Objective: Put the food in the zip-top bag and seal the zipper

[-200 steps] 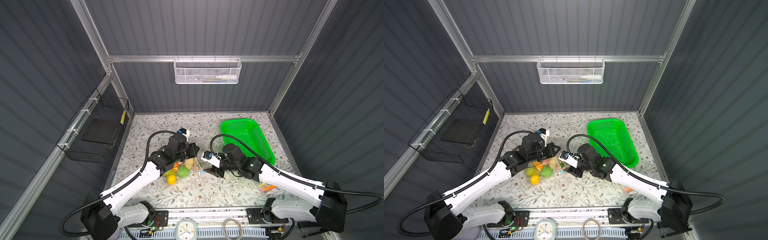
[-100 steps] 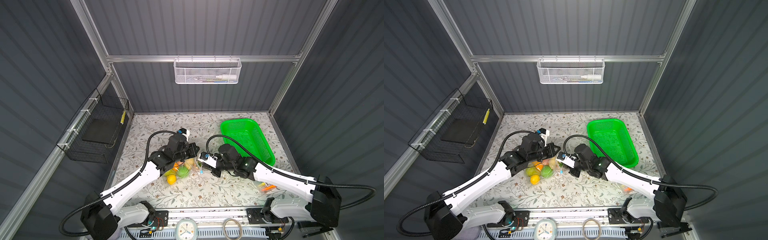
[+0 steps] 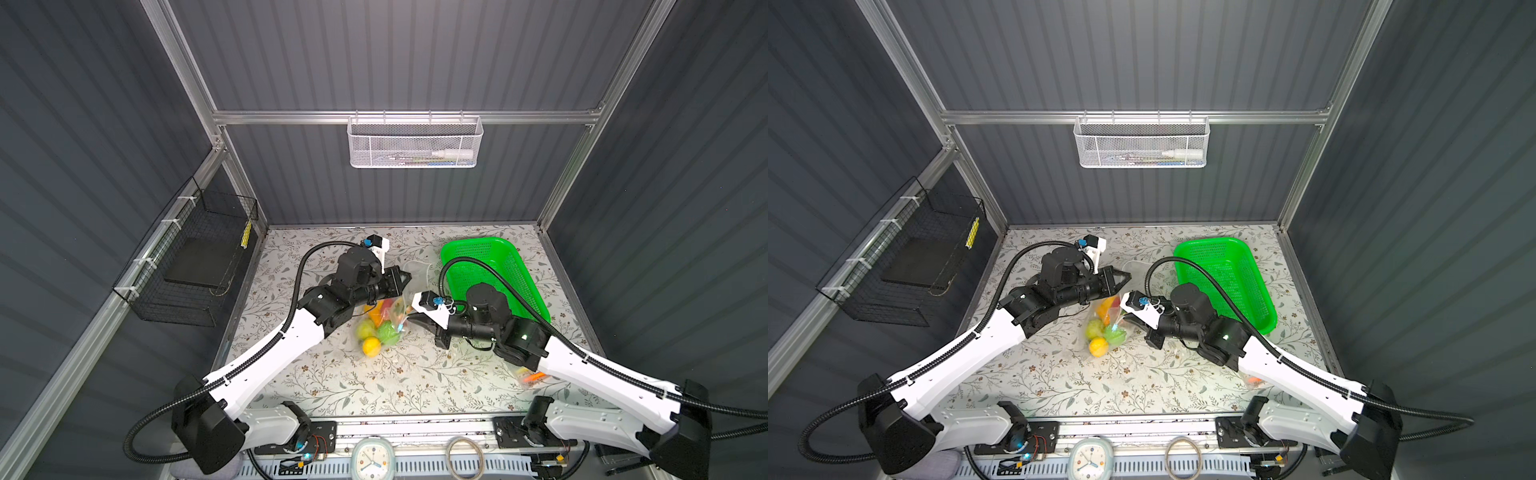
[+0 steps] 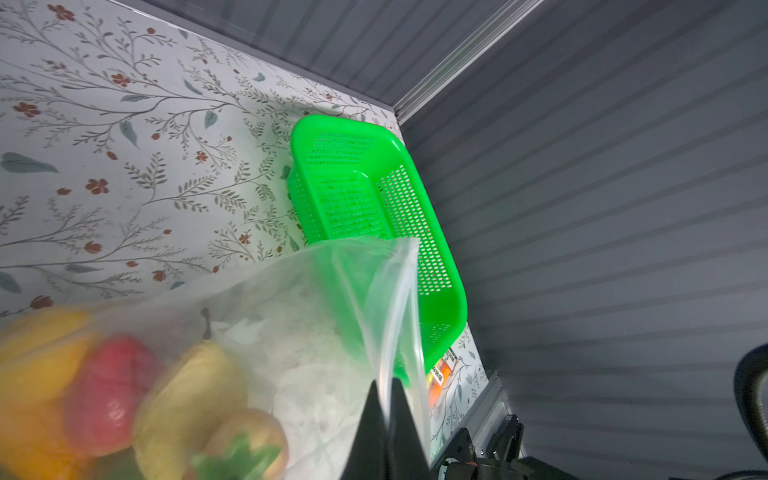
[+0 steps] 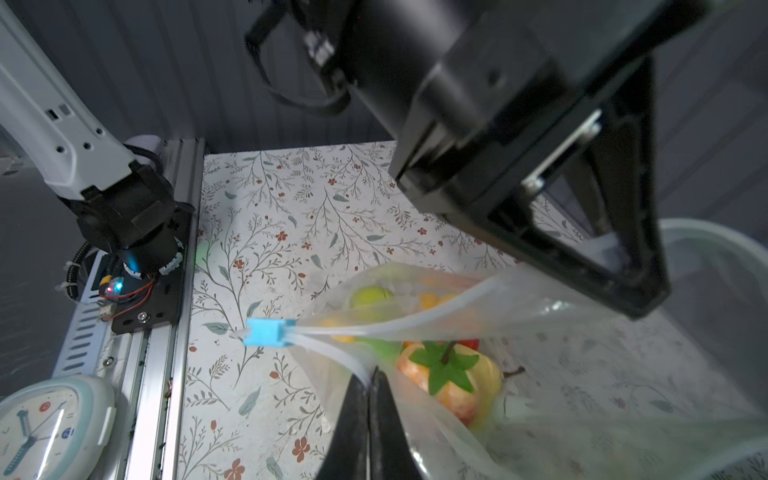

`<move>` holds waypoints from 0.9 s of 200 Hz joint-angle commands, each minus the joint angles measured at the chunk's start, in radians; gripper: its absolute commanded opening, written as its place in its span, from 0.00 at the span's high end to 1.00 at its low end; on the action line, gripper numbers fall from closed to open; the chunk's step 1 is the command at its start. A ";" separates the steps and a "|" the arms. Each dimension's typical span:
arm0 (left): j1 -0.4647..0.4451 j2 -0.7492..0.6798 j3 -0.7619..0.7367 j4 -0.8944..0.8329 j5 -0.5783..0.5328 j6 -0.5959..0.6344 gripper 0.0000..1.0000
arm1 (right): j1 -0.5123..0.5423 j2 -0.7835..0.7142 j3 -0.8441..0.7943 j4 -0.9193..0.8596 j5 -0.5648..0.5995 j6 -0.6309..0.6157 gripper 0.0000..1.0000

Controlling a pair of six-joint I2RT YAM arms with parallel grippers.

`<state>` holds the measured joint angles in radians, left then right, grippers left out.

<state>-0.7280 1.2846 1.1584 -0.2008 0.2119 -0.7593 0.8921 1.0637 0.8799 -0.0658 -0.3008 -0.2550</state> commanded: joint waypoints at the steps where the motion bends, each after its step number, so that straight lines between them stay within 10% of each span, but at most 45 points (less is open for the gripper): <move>1: -0.007 0.028 0.023 0.043 0.086 0.009 0.90 | 0.007 -0.010 0.034 0.034 -0.025 0.044 1.00; 24: -0.008 0.025 0.016 0.051 0.110 0.014 0.49 | 0.010 0.005 0.037 0.029 -0.013 0.074 1.00; 63: -0.004 -0.089 0.031 -0.031 -0.032 0.117 0.13 | 0.010 0.048 0.079 0.006 0.075 0.166 1.00; 180: 0.111 -0.348 0.019 -0.089 -0.046 0.334 0.14 | 0.004 0.258 0.502 -0.260 0.231 0.433 1.00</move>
<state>-0.6243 0.9565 1.1736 -0.2710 0.1497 -0.5018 0.8974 1.3273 1.3025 -0.2516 -0.0994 0.1230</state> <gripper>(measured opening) 0.895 0.043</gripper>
